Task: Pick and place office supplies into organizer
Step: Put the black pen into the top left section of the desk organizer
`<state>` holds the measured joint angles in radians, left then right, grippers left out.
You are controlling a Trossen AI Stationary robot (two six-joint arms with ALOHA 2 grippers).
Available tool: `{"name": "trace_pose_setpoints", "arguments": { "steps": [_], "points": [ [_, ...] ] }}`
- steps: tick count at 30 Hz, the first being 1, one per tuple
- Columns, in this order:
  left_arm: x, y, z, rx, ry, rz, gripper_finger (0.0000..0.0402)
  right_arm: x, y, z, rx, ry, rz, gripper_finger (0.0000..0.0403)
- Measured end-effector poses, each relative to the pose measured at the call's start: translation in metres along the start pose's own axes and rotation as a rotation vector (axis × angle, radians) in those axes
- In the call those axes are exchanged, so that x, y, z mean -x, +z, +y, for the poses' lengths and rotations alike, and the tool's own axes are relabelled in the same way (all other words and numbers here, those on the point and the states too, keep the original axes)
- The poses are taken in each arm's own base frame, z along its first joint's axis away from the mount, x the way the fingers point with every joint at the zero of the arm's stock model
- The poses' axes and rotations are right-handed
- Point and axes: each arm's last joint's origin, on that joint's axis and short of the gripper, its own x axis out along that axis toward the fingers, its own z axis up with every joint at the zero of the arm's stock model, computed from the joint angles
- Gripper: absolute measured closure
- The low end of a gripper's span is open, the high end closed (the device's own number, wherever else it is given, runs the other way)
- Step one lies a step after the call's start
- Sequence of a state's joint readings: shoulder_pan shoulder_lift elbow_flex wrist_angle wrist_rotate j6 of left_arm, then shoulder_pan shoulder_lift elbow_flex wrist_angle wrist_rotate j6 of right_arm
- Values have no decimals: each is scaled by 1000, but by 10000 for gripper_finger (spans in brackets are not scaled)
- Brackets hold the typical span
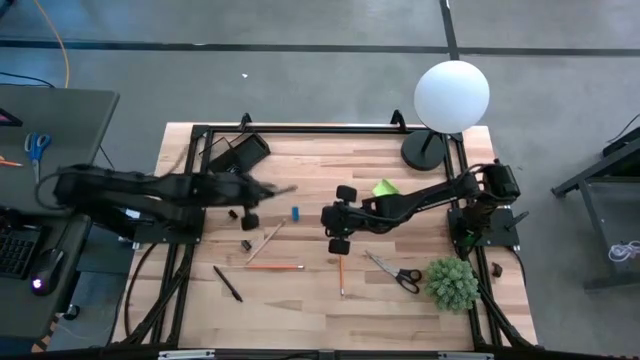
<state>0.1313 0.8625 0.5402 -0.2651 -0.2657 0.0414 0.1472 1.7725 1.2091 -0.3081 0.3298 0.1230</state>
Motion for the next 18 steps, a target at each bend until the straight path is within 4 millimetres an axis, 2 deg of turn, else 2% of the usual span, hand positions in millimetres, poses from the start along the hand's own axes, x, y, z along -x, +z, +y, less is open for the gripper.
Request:
{"name": "trace_pose_setpoints", "arguments": {
  "steps": [5, 9, 13, 18],
  "points": [
    [26, -17, 19, 89, -7, -201, 401, -1, 3, 5, 21, -7, -84, 281],
    [36, -29, 23, 114, -50, -275, 401, -5, 13, 1, 42, 43, -273, 285],
    [42, -34, 26, 137, -27, -304, 401, -8, 24, -18, 34, 117, -545, 284],
    [45, -33, 26, 142, -46, -328, 401, -2, 32, -56, -11, 133, -932, 285]
  ]
}}
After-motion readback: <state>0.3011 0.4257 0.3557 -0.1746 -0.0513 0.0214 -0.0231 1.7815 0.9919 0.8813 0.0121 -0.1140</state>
